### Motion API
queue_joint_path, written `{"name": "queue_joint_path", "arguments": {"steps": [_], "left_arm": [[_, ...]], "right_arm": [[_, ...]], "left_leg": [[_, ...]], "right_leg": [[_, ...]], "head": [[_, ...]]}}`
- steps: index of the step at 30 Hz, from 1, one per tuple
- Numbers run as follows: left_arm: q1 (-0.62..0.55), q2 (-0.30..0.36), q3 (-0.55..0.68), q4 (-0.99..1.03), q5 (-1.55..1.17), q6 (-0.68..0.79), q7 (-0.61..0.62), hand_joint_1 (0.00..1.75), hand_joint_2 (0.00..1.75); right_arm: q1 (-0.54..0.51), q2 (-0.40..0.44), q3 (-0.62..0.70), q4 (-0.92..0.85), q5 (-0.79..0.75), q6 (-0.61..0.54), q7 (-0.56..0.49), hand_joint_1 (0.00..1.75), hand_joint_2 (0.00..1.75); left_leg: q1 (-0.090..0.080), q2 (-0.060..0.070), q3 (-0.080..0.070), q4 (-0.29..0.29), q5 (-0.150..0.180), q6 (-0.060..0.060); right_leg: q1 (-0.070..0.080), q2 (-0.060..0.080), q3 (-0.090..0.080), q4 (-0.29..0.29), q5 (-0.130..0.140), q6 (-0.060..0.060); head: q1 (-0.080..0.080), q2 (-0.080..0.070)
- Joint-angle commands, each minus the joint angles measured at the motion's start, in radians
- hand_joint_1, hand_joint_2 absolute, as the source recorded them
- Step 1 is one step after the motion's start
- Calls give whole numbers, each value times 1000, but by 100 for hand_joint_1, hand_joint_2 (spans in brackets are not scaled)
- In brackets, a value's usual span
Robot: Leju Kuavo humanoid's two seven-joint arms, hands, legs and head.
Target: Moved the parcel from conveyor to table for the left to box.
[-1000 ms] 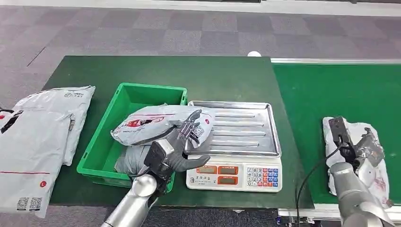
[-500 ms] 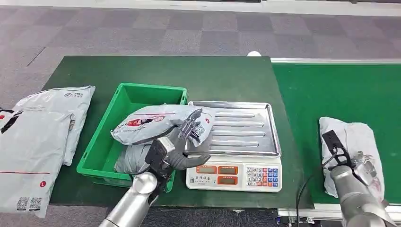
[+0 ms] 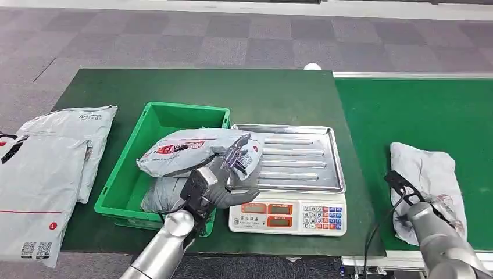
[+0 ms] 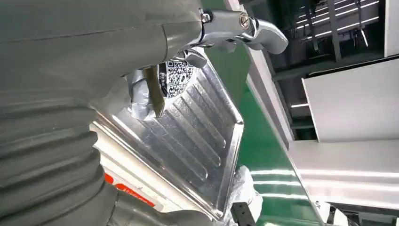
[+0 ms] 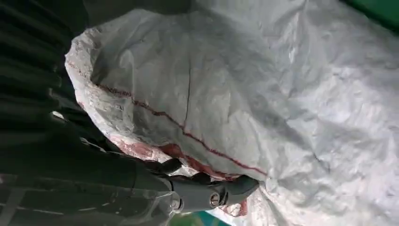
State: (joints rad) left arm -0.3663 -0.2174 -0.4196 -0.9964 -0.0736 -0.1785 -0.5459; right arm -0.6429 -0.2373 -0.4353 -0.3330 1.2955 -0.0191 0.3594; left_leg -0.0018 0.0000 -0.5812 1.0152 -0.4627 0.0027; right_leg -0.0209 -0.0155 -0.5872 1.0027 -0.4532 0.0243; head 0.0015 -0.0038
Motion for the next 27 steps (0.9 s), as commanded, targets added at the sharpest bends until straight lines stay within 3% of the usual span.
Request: {"name": "queue_joint_path", "arguments": {"steps": [1,14,22,25,26,27], "left_arm": [[-27,15,-10,57,-9,3,2,0,175],[-25,16,-8,52,-9,3,3,0,175],[9,25,1,-8,-9,6,20,0,175],[28,28,4,-41,-8,13,21,0,175],[36,26,9,-52,-5,19,19,0,175],[43,25,12,-64,2,25,8,0,175]], "right_arm": [[-22,22,28,65,-5,15,-18,175,175],[-21,22,27,63,-8,15,-40,175,175],[-41,45,6,20,-41,-141,-150,175,175],[-43,62,3,-50,-56,-372,-239,175,175],[-29,80,-8,-119,-103,-557,-366,175,175],[-18,94,-13,-166,-152,-608,-451,175,175]], "left_leg": [[1,2,1,-1,0,-1],[2,2,3,-3,1,-1],[1,4,2,-3,1,-1],[1,4,1,-1,0,-1],[1,5,1,-1,0,-1],[1,3,0,-1,0,-1]], "right_leg": [[1,3,1,-2,2,-2],[2,3,2,-4,2,-2],[2,5,1,-3,3,-2],[1,4,0,-1,2,-2],[1,6,-1,-1,2,-2],[1,4,-1,-1,1,-2]], "head": [[0,0],[0,0],[0,0],[0,0],[0,0],[0,0]]}}
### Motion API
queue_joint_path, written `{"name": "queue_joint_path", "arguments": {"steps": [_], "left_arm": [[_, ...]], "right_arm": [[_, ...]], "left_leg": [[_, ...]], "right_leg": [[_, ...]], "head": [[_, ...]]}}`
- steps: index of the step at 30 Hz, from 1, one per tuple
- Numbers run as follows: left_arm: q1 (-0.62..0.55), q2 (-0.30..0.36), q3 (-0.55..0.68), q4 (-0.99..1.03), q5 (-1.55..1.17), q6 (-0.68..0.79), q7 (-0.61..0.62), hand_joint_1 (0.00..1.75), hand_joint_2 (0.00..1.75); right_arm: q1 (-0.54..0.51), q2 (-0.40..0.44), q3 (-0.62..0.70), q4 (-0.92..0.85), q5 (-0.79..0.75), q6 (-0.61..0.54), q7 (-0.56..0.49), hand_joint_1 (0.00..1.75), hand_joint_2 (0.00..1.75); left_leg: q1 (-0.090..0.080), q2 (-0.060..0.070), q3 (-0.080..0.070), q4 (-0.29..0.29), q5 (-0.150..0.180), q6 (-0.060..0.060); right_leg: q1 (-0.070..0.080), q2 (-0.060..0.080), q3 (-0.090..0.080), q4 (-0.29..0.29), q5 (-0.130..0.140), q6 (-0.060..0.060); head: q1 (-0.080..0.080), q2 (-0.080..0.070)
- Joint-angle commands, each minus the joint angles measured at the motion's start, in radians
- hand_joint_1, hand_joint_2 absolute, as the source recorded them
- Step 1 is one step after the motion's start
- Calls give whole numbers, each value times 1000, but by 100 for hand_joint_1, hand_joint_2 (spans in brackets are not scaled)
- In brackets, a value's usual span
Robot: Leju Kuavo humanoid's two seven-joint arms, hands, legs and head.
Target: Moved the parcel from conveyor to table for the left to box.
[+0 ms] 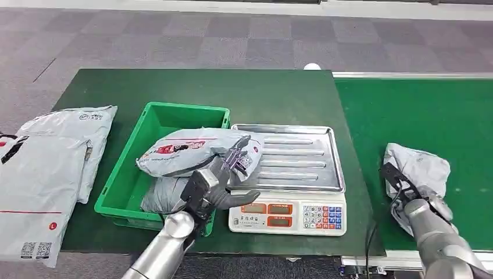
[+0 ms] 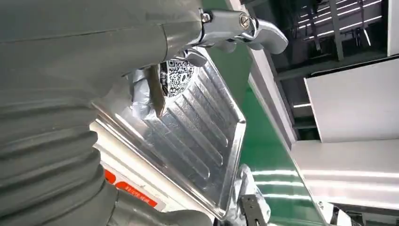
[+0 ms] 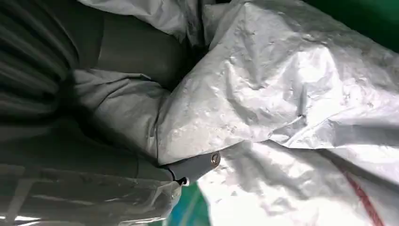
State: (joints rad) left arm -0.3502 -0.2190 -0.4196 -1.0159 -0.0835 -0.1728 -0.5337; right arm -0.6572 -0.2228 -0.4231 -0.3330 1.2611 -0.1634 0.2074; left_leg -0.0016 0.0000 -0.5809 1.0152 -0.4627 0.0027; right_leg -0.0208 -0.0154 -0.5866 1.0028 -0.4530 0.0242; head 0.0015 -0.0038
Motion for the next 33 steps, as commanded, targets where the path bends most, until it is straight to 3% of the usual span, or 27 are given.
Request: {"name": "queue_joint_path", "arguments": {"steps": [1,4,6,11,12,13,16,20,22,24,28,33], "left_arm": [[31,26,13,-54,22,25,-25,0,175],[26,22,15,-72,61,27,-74,0,175],[19,15,15,-74,69,28,-81,0,175],[18,15,13,-72,69,30,-81,0,175],[12,10,12,-66,83,20,-95,0,175],[6,9,9,-62,92,22,-104,0,175],[-4,9,15,-60,121,31,-132,0,175],[-13,26,9,-67,143,34,-146,0,175],[-17,30,11,-66,149,40,-149,0,175],[-17,37,17,-65,159,44,-159,0,175],[-11,44,21,-81,149,38,-164,0,175],[-25,44,22,-63,140,34,-164,0,175]], "right_arm": [[24,94,-6,-251,-164,-463,-349,175,175],[185,156,102,-667,-339,-514,-510,175,175],[243,200,108,-826,-343,-535,-548,175,175],[247,193,116,-827,-344,-535,-533,175,175],[244,317,-92,-963,-370,-535,-794,175,175],[255,367,-144,-1021,-423,-535,-906,175,175],[360,398,-70,-1215,-472,-535,-906,175,175],[391,361,102,-1203,-498,-535,-895,175,175],[403,283,269,-1169,-585,-517,-808,175,175],[387,221,394,-1111,-656,-349,-704,175,175],[350,184,529,-947,-603,-58,-589,175,175],[286,175,627,-794,-575,128,-540,175,175]], "left_leg": [[0,5,0,-1,0,-1],[0,6,0,-1,0,-1],[1,3,0,-2,0,-2],[2,2,0,-2,0,-2],[1,0,0,-2,0,-2],[2,0,0,-2,0,-2],[1,-1,-3,-1,0,-1],[2,-3,0,-2,0,-2],[2,-1,-1,-1,0,-2],[2,4,-2,-1,-1,-2],[1,3,-1,-1,-1,-2],[3,6,1,-3,1,-3]], "right_leg": [[0,6,-2,-1,2,-2],[0,7,-2,-1,2,-2],[2,4,-1,-2,1,-3],[2,3,-2,-1,0,-3],[1,1,-1,0,-1,-3],[2,2,-2,-1,0,-3],[1,0,-4,1,-1,-2],[3,-1,-1,-1,-1,-4],[2,0,-2,0,-1,-3],[2,6,-4,0,0,-3],[1,5,-3,0,0,-3],[3,7,-2,-3,2,-5]], "head": [[0,0],[0,0],[0,0],[0,0],[0,0],[0,0],[0,0],[0,0],[0,0],[0,0],[0,0],[0,0]]}}
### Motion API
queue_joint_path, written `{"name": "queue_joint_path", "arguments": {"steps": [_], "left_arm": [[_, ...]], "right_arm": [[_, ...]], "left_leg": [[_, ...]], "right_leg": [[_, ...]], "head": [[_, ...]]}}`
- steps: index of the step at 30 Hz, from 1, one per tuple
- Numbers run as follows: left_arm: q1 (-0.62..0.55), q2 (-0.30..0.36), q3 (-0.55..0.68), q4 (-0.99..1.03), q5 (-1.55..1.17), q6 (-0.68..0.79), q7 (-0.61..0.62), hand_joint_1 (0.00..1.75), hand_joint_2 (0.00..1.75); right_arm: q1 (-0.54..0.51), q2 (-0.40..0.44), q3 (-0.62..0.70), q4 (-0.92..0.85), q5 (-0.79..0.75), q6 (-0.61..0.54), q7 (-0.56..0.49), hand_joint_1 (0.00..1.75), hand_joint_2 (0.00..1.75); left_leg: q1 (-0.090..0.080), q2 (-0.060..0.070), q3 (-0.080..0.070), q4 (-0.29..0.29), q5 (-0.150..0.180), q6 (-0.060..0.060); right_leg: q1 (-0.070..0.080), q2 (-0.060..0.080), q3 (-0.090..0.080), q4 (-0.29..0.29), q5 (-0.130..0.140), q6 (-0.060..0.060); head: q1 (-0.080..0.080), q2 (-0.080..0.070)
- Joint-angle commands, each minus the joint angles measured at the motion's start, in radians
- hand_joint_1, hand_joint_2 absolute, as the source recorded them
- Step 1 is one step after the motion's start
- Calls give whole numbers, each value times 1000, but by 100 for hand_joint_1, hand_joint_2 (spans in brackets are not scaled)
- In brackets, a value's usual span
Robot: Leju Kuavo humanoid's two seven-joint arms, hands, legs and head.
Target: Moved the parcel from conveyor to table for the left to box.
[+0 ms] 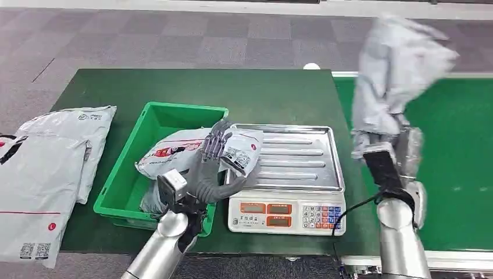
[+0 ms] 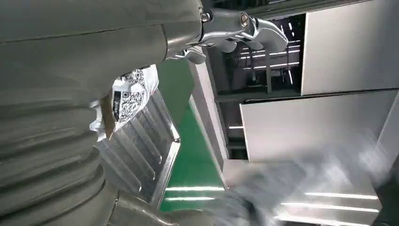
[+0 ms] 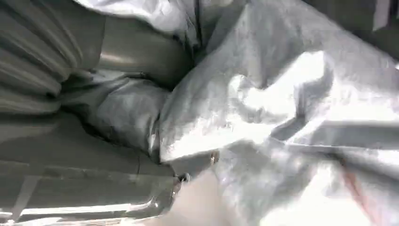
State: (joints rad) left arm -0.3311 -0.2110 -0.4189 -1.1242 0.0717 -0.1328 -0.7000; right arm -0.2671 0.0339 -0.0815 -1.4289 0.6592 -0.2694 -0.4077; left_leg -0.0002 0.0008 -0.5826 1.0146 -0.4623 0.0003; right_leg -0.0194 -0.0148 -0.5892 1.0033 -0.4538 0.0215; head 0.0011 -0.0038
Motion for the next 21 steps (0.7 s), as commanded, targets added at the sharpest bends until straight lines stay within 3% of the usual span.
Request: {"name": "queue_joint_path", "arguments": {"steps": [1,12,18,19,20,21], "left_arm": [[-44,33,24,48,-16,-3,2,0,175],[-9,33,39,0,-22,45,9,0,175],[-7,38,23,-17,-25,60,5,0,175],[-13,37,19,-15,-25,65,3,0,175],[-17,36,18,-15,-23,70,2,0,175],[-21,35,17,-19,-21,77,2,0,175]], "right_arm": [[-124,-87,310,342,29,268,82,175,175],[-113,-113,378,301,-31,348,19,175,175],[-63,-136,393,141,-141,399,-138,175,175],[-52,-135,388,100,-169,408,-167,126,175],[-46,-134,384,77,-199,426,-185,26,175],[-39,-130,375,46,-229,441,-196,0,175]], "left_leg": [[1,3,1,-1,0,-1],[1,1,1,-2,1,-1],[1,0,0,-1,1,-1],[1,1,0,-2,1,-1],[1,0,-1,-1,1,-1],[1,0,0,-1,1,-1]], "right_leg": [[1,4,0,-2,2,-2],[1,2,0,-1,1,-1],[1,2,0,-1,1,-2],[1,2,0,-2,2,-2],[1,1,-1,0,1,-1],[1,1,-1,-1,1,-2]], "head": [[0,0],[0,0],[0,0],[0,0],[0,0],[0,0]]}}
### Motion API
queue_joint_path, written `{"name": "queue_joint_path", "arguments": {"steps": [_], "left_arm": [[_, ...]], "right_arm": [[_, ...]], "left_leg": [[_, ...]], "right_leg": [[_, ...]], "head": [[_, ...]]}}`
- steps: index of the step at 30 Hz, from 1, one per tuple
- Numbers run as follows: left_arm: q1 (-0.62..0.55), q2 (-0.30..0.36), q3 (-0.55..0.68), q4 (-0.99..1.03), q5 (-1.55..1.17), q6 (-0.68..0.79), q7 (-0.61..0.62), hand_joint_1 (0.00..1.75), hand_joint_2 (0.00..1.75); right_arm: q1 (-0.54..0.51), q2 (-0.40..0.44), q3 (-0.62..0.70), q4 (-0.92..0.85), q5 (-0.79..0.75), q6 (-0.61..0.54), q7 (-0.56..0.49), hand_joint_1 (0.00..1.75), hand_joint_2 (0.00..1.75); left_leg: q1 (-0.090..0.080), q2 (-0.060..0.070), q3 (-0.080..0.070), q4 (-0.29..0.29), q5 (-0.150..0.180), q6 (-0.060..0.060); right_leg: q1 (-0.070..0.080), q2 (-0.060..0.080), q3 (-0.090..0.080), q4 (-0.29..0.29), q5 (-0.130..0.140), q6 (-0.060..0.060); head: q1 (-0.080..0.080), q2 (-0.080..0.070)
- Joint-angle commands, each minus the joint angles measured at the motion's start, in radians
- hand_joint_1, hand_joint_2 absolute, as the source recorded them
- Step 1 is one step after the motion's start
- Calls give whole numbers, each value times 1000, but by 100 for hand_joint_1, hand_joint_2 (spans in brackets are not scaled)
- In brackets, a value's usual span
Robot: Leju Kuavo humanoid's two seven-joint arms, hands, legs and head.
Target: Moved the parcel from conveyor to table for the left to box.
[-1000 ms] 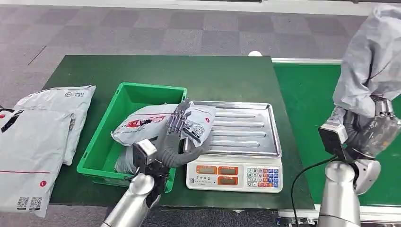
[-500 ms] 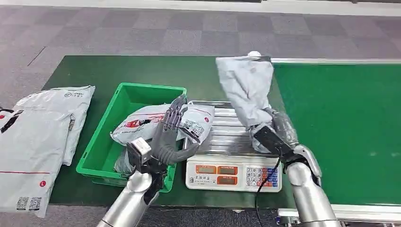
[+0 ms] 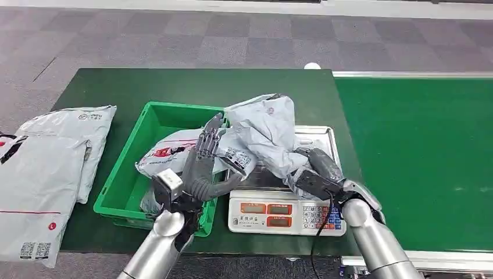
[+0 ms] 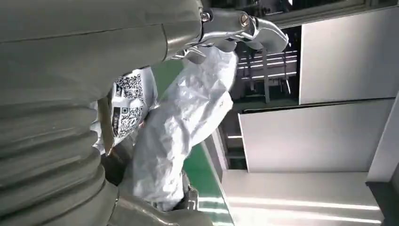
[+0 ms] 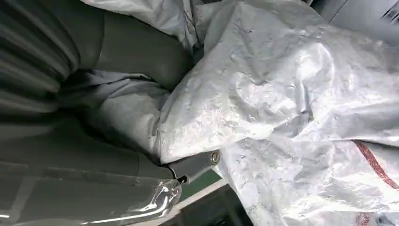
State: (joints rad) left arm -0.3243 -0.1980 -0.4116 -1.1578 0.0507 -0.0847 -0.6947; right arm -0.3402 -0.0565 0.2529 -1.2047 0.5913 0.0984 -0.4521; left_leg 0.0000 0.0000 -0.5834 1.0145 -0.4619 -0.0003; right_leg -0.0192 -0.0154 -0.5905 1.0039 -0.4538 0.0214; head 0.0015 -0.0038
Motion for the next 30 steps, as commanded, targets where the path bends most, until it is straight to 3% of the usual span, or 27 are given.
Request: {"name": "queue_joint_path", "arguments": {"steps": [1,11,30], "left_arm": [[-28,23,9,7,1,33,-3,0,175],[-4,28,1,-55,-34,88,-3,0,175],[2,35,-10,-109,-76,131,-3,0,175]], "right_arm": [[42,-35,31,-202,-174,72,-159,0,175],[98,-16,-21,-269,-191,17,-212,0,175],[111,-10,-33,-280,-198,30,-226,0,175]], "left_leg": [[0,0,-1,0,0,-1],[1,1,1,-1,0,-1],[0,1,1,-2,0,-1]], "right_leg": [[0,1,-1,0,0,-1],[1,2,0,-2,1,-2],[0,2,0,-2,0,-1]], "head": [[0,0],[0,0],[0,0]]}}
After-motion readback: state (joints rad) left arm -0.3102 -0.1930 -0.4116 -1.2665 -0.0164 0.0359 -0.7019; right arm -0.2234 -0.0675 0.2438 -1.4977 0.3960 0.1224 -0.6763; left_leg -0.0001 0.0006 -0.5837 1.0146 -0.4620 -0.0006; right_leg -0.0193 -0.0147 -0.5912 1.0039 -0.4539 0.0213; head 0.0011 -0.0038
